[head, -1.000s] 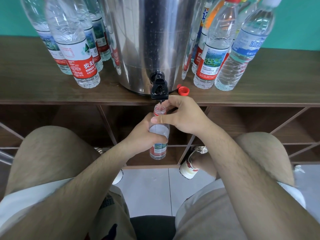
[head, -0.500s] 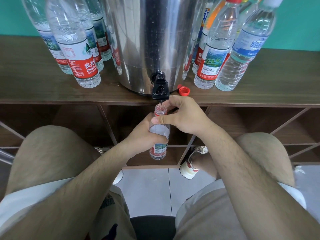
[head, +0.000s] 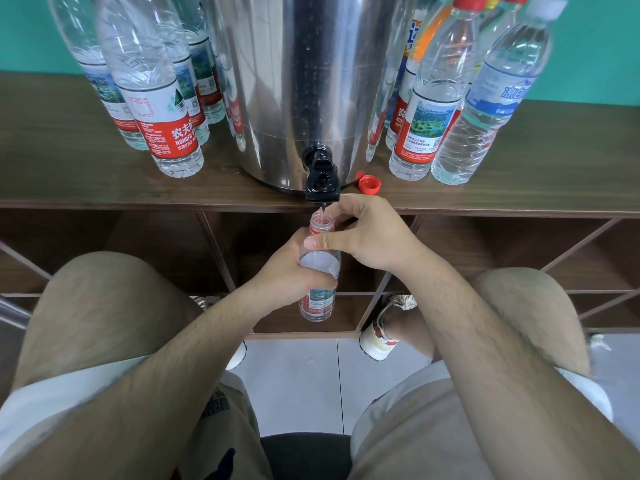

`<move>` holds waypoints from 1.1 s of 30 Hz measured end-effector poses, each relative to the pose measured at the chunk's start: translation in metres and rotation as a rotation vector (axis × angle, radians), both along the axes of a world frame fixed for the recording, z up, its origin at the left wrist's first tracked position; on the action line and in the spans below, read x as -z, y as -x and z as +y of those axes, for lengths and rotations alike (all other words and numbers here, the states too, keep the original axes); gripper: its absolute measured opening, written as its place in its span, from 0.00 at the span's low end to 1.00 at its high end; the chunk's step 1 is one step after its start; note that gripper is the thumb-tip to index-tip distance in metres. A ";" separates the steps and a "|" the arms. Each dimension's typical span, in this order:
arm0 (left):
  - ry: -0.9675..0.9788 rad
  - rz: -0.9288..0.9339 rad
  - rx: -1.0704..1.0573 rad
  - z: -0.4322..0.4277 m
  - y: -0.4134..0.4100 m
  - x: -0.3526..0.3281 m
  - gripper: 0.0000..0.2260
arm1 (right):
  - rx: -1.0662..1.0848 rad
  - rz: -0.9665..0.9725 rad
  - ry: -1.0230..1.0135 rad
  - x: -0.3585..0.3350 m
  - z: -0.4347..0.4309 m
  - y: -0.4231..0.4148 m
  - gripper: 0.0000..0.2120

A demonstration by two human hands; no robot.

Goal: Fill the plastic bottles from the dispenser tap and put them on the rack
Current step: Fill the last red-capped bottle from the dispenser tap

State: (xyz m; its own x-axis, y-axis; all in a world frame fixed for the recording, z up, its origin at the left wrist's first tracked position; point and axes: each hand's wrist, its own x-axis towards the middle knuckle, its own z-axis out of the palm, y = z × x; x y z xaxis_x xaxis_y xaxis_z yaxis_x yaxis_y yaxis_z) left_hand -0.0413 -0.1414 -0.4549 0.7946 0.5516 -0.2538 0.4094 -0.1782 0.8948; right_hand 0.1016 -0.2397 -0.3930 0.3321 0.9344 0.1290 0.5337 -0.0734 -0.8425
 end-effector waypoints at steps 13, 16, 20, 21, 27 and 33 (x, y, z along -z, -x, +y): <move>0.016 -0.008 0.010 -0.003 0.002 -0.005 0.34 | -0.002 0.013 -0.004 0.001 0.000 0.000 0.13; 0.018 -0.004 0.013 -0.003 0.002 -0.007 0.34 | -0.003 -0.001 -0.004 0.001 0.000 -0.001 0.12; 0.007 0.002 0.007 -0.005 0.001 -0.007 0.34 | 0.000 -0.007 -0.003 0.002 0.001 -0.001 0.13; 0.005 0.003 0.006 -0.005 0.001 -0.007 0.34 | 0.001 -0.002 -0.001 0.002 0.001 -0.001 0.13; 0.013 -0.003 0.009 -0.005 0.002 -0.007 0.34 | -0.002 -0.009 0.005 0.002 0.001 -0.001 0.13; -0.006 0.005 -0.003 -0.005 0.001 -0.005 0.34 | -0.008 -0.015 0.002 0.002 0.000 -0.001 0.12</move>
State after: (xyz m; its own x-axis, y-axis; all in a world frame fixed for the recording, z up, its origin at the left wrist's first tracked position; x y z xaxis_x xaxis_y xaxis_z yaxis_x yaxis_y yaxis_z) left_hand -0.0425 -0.1460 -0.4503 0.7918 0.5553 -0.2545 0.4145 -0.1824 0.8916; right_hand 0.1026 -0.2394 -0.3949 0.3223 0.9374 0.1320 0.5471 -0.0707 -0.8341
